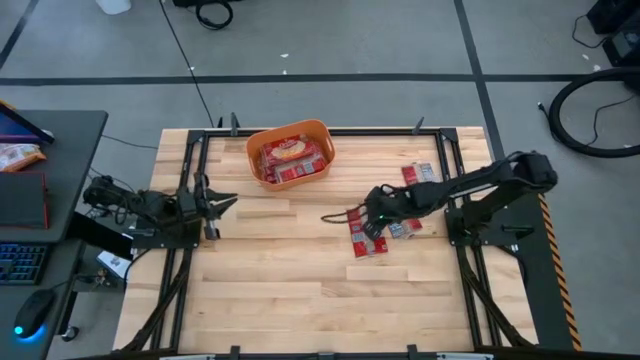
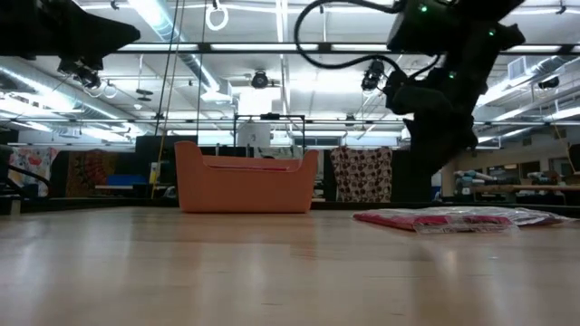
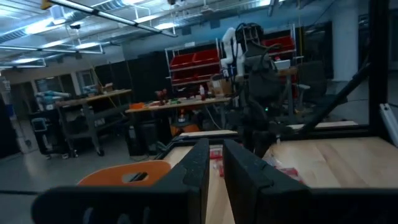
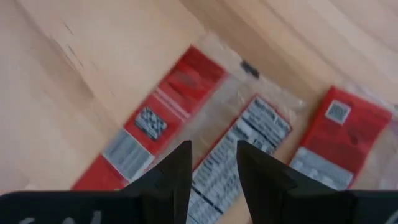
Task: Sort popcorn bags into baskets
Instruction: Put the red popcorn bag into the orange bin
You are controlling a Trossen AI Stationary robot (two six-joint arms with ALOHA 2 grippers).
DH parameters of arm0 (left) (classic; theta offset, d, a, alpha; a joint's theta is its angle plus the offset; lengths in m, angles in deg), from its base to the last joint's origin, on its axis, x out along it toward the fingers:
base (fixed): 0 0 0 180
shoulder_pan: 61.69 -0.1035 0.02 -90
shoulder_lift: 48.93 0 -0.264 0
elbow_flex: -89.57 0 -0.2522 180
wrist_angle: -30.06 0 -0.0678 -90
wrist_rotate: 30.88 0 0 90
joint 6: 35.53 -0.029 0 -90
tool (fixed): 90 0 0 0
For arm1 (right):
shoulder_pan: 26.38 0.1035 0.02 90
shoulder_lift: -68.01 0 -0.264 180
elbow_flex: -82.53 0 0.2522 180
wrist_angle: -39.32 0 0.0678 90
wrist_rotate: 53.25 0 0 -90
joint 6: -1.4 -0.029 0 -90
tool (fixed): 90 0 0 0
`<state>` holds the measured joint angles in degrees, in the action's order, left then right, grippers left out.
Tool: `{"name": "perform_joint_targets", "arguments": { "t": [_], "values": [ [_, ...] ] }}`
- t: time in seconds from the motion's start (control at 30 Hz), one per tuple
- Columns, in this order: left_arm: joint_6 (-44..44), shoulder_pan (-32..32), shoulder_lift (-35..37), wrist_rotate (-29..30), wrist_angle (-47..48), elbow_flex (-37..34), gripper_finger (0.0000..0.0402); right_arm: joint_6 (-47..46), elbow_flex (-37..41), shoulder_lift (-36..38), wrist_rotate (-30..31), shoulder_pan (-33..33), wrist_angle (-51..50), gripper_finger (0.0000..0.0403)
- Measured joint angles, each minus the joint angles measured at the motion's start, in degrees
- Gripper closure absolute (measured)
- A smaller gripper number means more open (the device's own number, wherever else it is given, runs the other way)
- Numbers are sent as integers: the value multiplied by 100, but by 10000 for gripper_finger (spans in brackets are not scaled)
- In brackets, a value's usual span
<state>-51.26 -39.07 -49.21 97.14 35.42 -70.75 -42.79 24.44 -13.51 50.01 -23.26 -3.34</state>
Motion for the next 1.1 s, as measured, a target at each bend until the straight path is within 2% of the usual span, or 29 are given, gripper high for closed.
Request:
{"name": "perform_joint_targets", "arguments": {
  "t": [0.23, 0.37, 0.43, 0.6, 0.8, 1.0, 1.1],
  "values": [
    [2, 0, 2, -121, 155, 2, 352, -200, -841, -782, -73, 249, -959, 270],
    [-47, 0, -9, -120, 162, 2, 352, -185, -912, -930, -148, 175, -1400, 256],
    [3, 0, -9, -121, 212, 2, 352, -193, -881, -934, -377, 10, -1601, 244],
    [4, 0, -9, -120, 442, 2, 352, -153, -515, -819, -1448, -452, -1173, 219],
    [0, 0, -9, -120, 463, 2, 352, -269, -41, -837, -2080, -881, -403, 214],
    [-8, 0, -9, -74, 487, 2, 352, -431, 182, -804, -2248, -1095, 63, 216],
    [-13, 0, -9, 4, 487, 2, 352, -590, 191, -810, -2186, -1148, 55, 235]
  ]
}}
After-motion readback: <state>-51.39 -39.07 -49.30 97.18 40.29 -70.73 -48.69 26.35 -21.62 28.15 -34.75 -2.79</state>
